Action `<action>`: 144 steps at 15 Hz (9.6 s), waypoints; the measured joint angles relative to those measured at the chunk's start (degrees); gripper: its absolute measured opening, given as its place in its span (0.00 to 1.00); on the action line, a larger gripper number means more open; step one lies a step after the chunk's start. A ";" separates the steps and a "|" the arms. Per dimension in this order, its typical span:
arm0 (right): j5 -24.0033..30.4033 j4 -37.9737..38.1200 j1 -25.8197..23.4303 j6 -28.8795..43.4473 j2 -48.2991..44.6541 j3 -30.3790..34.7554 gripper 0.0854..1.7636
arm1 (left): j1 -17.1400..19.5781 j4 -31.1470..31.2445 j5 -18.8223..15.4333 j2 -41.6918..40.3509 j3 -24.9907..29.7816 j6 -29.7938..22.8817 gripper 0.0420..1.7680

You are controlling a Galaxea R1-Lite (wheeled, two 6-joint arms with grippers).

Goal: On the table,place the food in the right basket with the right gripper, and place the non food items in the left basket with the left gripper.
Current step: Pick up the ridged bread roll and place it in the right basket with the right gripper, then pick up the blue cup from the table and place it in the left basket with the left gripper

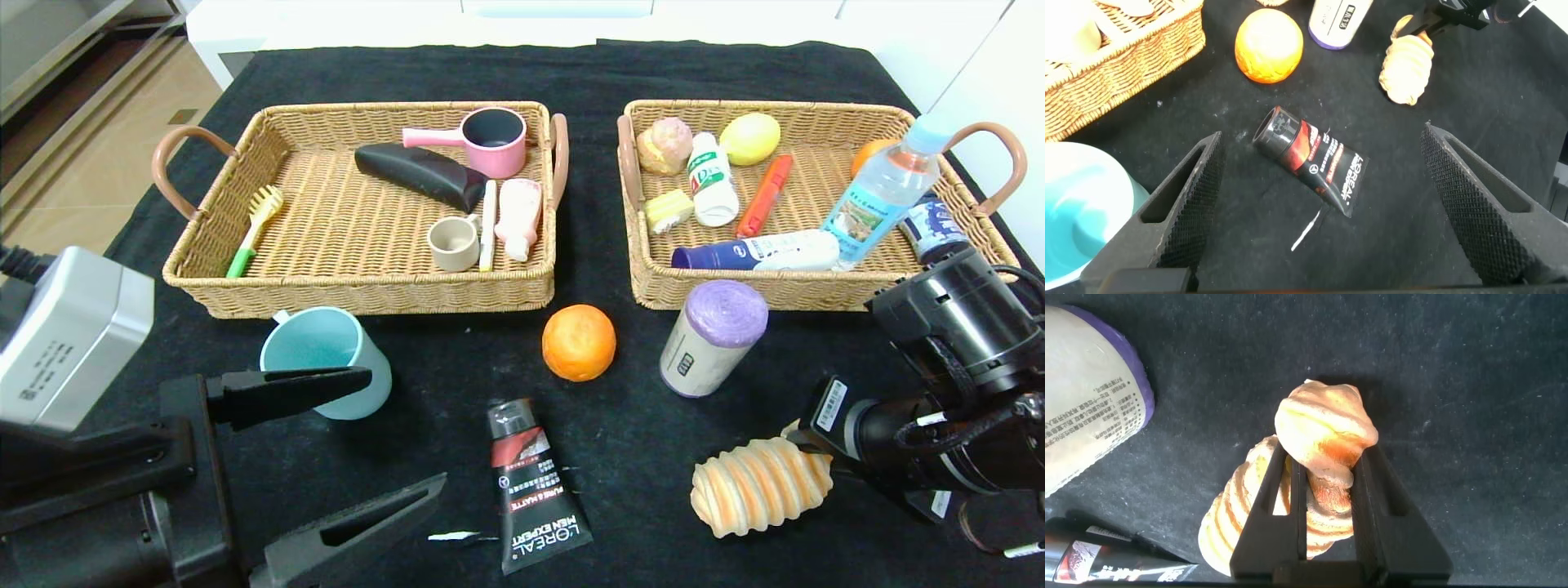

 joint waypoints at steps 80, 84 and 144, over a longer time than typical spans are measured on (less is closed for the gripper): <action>-17.03 -9.37 -1.88 -37.32 11.80 -42.89 0.90 | -1.57 -0.24 0.38 -1.11 0.28 0.95 0.97; -14.77 -9.55 0.63 -46.02 4.30 -34.62 0.93 | -1.57 -0.24 0.41 -1.11 0.26 0.98 0.97; 22.27 -31.09 2.67 -76.36 -34.08 23.58 0.96 | 7.64 44.64 23.20 24.67 -37.02 -2.01 0.97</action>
